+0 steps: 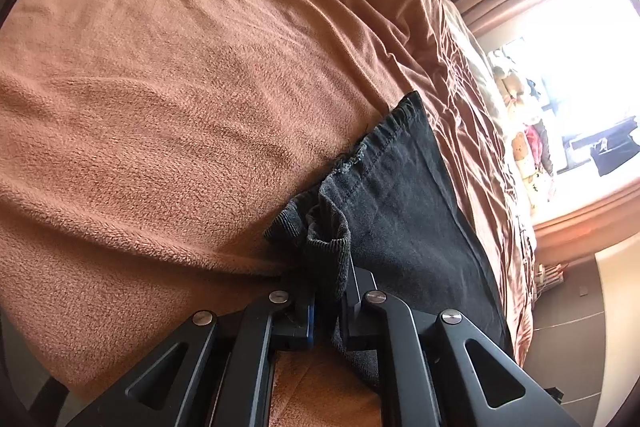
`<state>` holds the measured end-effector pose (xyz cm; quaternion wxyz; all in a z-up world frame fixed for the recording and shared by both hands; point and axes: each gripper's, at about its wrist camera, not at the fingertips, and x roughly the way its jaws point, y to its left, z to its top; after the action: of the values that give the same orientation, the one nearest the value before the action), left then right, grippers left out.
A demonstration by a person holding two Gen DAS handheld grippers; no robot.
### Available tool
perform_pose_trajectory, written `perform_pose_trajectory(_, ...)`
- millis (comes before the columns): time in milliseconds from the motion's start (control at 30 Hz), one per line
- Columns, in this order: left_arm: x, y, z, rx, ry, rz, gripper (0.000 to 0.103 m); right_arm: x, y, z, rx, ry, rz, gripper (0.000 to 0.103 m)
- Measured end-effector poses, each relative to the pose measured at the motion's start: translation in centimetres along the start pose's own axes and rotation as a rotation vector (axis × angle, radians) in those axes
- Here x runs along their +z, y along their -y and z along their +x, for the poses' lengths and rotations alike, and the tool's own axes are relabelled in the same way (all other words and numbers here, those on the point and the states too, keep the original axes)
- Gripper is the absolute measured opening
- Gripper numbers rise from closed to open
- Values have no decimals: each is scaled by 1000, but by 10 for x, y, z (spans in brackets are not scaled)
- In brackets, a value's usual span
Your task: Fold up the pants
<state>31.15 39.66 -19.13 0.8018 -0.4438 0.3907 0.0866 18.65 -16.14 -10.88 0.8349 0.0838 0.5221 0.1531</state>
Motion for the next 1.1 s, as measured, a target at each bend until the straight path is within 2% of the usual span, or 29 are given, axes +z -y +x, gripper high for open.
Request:
perform_pose_trajectory(133, -1, -1, 1, -4, 1, -4, 11, 18, -5, 11, -40, 31, 19, 9)
perform_pose_trajectory(300, 1, -2, 3, -6, -10, -18, 12, 33, -6, 28, -33, 32, 33, 9)
perform_pose_trajectory(733, -3, 7, 3, 56, -8, -4, 17, 86, 13, 54, -14, 80, 78, 8)
perform_pose_trajectory(867, -11, 11, 4, 48, -18, -25, 23, 90, 22, 58, 21, 101, 109, 8)
perform_pose_trajectory(967, -10, 14, 5, 51, -9, -18, 23, 85, 23, 56, 25, 103, 107, 8)
perform_pose_trajectory(1033, -9, 13, 4, 50, 2, -30, 17, 78, 22, 55, 29, 98, 104, 8)
perform_pose_trajectory(1100, -7, 14, 0, 41, 11, -33, 7, 72, 25, 51, 41, 96, 113, 8)
